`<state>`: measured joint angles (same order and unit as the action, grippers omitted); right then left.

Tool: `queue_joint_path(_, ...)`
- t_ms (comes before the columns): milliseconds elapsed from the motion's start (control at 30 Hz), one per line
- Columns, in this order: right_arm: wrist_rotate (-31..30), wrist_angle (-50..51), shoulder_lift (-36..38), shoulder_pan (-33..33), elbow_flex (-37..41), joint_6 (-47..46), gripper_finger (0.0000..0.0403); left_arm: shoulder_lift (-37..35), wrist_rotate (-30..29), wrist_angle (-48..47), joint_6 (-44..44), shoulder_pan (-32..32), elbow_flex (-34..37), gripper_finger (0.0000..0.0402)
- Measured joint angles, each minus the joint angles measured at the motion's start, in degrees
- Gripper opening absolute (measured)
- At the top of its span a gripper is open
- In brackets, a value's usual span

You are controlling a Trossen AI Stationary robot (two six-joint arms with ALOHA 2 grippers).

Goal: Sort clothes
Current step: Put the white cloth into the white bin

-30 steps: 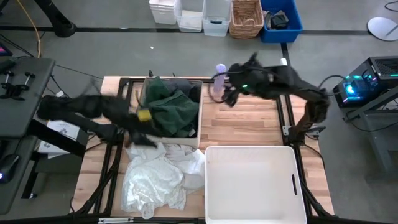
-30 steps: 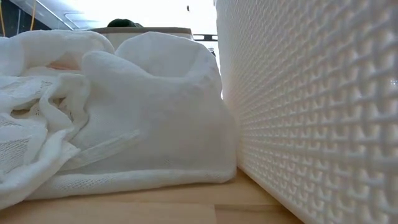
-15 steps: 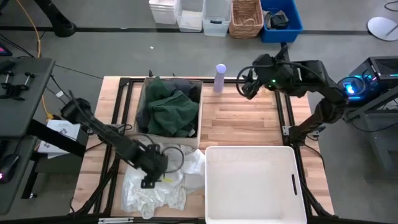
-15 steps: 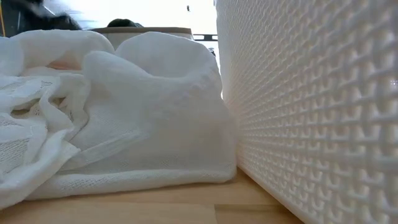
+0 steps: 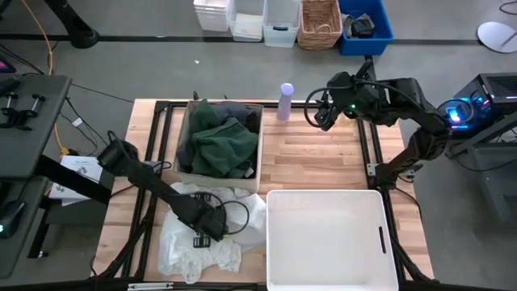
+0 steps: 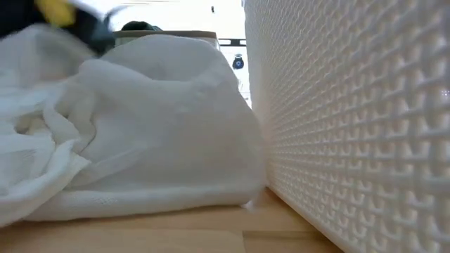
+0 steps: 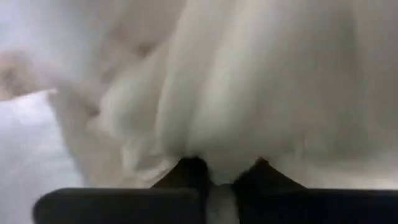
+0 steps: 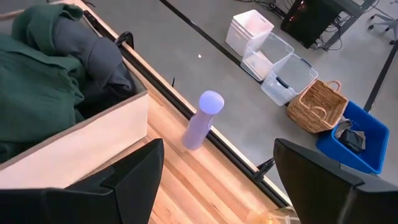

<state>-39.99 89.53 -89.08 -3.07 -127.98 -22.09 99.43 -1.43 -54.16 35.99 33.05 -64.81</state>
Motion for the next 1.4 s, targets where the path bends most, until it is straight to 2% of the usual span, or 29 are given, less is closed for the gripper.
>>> queue_joint_path(133, 0.01, 0.51, 0.02, 0.0, 0.0, 0.02, 0.0298, -11.84, -2.47, -4.6, 2.44, -0.07, -5.34, 0.0018)
queue_joint_path(267, 0.03, 0.51, 0.2, 0.0, 0.0, 0.72, 0.0298, -22.61, -5.83, -6.49, -1.79, -1.26, -12.11, 0.0011)
queue_joint_path(367, 0.15, 0.51, 1.02, 0.0, 0.0, 1.21, 0.0298, -27.4, -9.49, -5.89, -6.23, -3.18, -19.41, 0.0011)
queue_joint_path(500, 0.42, 0.51, 3.35, 0.38, -0.04, -1.42, 0.0298, -27.05, -12.43, -1.94, -16.38, -7.52, -30.58, 0.0011)
queue_joint_path(633, -0.11, 0.49, 6.43, 1.09, -0.09, -5.23, 0.0298, -24.28, -11.49, 12.6, -31.96, -12.28, -38.73, 0.0011)
queue_joint_path(767, -1.88, 0.5, 9.06, 1.87, -0.09, -9.17, 0.0298, -19.13, -4.11, 30.22, -47.6, -17.45, -42.96, 0.0011)
queue_joint_path(867, -2.45, 0.48, 10.49, 2.25, -0.09, -11.68, 0.0298, -14.0, 4.99, 44.63, -52.34, -21.54, -45.18, 0.0011)
queue_joint_path(967, -2.49, 0.48, 11.37, 2.36, -0.09, -13.7, 0.0298, -8.28, 16.44, 60.34, -48.7, -24.85, -47.14, 0.0011)
queue_joint_path(1100, -2.67, 0.48, 11.56, 2.36, -0.09, -14.54, 0.0298, 0.34, 27.46, 77.97, -35.76, -26.5, -48.92, 0.001)
queue_joint_path(1233, -2.69, 0.48, 11.54, 2.36, -0.09, -15.02, 0.0298, 8.63, 30.7, 88.19, -23.09, -26.46, -49.32, 0.001)
queue_joint_path(1400, -2.23, 0.48, 11.81, 2.36, -0.09, -13.84, 0.0298, 15.2, 31.02, 86.4, -13.14, -25.72, -49.34, 0.001)
